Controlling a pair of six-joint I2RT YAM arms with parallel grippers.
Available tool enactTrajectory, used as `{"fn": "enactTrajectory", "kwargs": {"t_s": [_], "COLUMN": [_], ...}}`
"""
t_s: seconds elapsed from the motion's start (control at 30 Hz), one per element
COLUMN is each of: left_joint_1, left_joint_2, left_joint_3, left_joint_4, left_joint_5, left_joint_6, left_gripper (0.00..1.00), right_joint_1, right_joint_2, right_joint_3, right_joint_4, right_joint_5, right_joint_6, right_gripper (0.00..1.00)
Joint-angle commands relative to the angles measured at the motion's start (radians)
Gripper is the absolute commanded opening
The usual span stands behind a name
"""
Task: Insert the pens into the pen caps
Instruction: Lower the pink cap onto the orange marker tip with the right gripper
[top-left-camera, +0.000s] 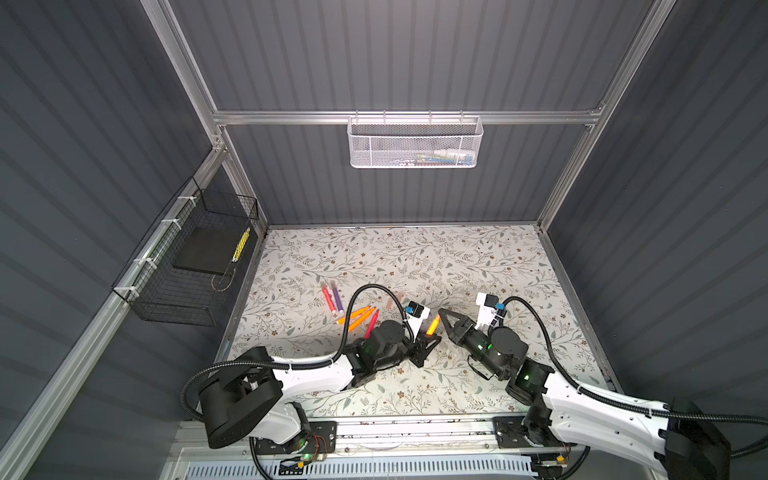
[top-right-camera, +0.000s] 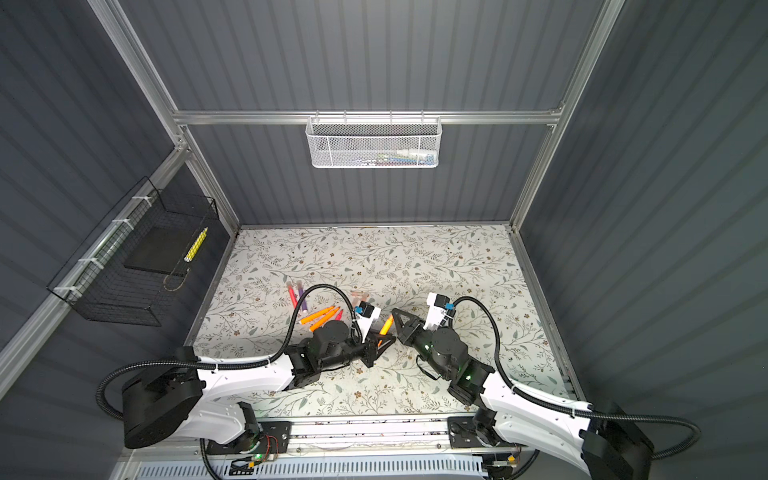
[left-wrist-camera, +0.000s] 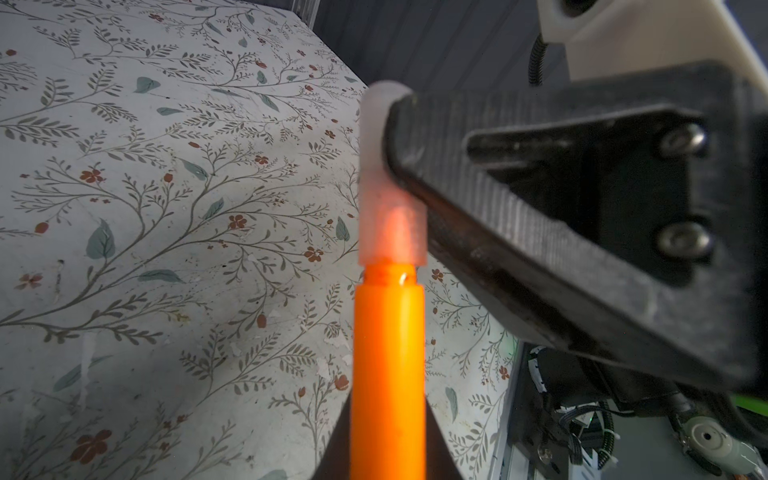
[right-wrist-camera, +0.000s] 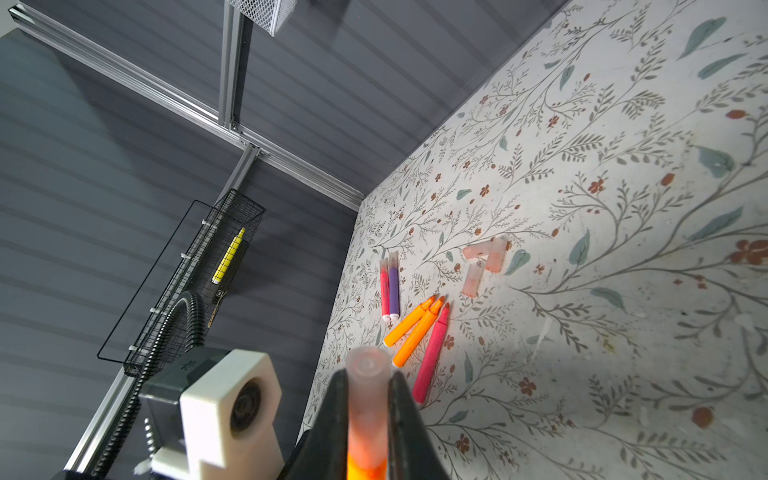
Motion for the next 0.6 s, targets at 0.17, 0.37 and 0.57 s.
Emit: {"fn": "enactTrajectory", "kwargs": {"t_s": [0.17, 0.37, 0.57], "left_joint_1": [0.015, 0.045, 0.06], "left_joint_2": [-0.012, -0.035, -0.052], "left_joint_3": [0.061, 0.041, 0.033], "left_joint_4": [0.089, 0.14, 0.149], "left_joint_5": [0.1, 0.157, 0.193], "left_joint_6": [0.001, -0.033, -0.039], "left_gripper": [0.0, 0.0, 0.0], "right_joint_1": [0.049, 0.072, 0.083], "right_joint_2": [0.03, 0.019, 0.014], "right_joint_3": [-0.002, -0.056, -0.111], "right_joint_4": [0.122, 0.235, 0.345], "right_joint_5": [-0.09, -0.101, -0.135], "right_joint_6": [-0.098, -0.145, -0.183], "right_gripper": [0.0, 0.0, 0.0]}}
